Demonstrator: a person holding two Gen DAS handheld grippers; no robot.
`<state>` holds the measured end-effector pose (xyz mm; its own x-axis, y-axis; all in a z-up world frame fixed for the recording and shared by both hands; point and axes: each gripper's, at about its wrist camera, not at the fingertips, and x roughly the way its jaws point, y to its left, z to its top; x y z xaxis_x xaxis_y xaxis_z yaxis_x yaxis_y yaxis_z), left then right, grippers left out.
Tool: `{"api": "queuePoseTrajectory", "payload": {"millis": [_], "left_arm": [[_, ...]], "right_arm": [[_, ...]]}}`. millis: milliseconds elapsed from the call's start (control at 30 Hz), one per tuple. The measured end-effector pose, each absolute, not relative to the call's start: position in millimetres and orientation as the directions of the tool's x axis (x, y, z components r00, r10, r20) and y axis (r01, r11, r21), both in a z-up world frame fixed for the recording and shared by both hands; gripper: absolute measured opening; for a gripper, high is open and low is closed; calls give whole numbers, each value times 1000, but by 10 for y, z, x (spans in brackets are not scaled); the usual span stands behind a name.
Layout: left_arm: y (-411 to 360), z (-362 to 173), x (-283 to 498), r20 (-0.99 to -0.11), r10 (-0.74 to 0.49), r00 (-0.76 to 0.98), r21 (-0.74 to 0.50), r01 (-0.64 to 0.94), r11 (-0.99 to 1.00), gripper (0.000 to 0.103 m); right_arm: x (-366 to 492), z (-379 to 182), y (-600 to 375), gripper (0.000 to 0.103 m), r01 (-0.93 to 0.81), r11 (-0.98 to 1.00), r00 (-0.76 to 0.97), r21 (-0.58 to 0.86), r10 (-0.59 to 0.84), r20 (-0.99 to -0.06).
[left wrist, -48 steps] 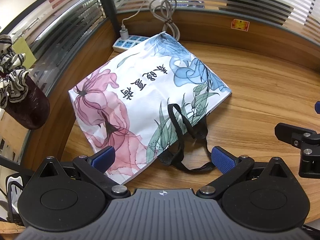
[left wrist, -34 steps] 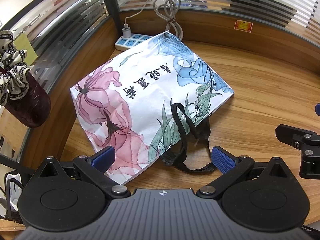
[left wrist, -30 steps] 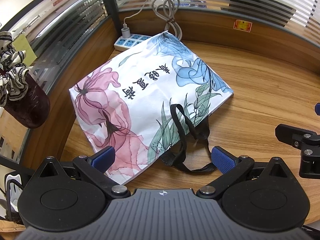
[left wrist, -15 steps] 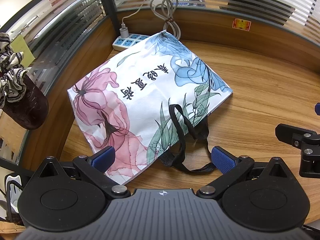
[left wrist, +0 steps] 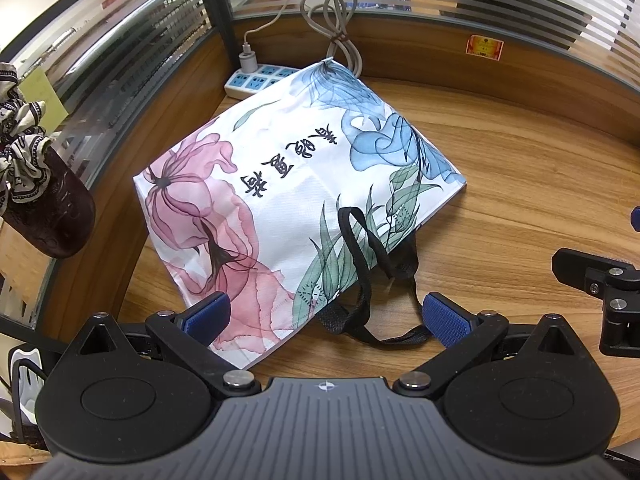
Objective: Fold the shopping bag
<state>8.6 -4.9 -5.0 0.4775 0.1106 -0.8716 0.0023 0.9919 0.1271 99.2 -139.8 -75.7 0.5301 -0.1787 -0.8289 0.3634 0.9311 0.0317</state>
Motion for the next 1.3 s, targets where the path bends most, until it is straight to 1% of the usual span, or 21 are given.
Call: {"api": "queuePoseTrajectory", "payload": {"millis": [433, 633, 833, 1000, 1167, 1300], "left_arm": [[-25, -79, 89, -875, 98, 474, 112, 0, 994, 103], [65, -144, 61, -857, 96, 506, 116, 8, 993, 103], [189, -226, 1, -841, 17, 541, 43, 37, 998, 103], [264, -322, -77, -834, -25, 552, 15, 68, 998, 103], [427, -372, -129, -832, -67, 551, -49, 47, 998, 103], [515, -371, -187, -823, -70, 564, -69, 24, 997, 103]], "right_arm": [[1003, -768, -1430, 103, 363, 931, 524, 39, -169, -835], [993, -775, -1427, 103, 368, 929, 522, 40, -171, -836], [970, -812, -1416, 103, 376, 925, 514, 47, -166, -842], [949, -869, -1429, 103, 364, 929, 518, 70, -140, -844], [980, -981, -1433, 103, 333, 938, 519, 99, -94, -850], [1060, -1084, -1375, 103, 303, 945, 519, 120, -58, -853]]}}
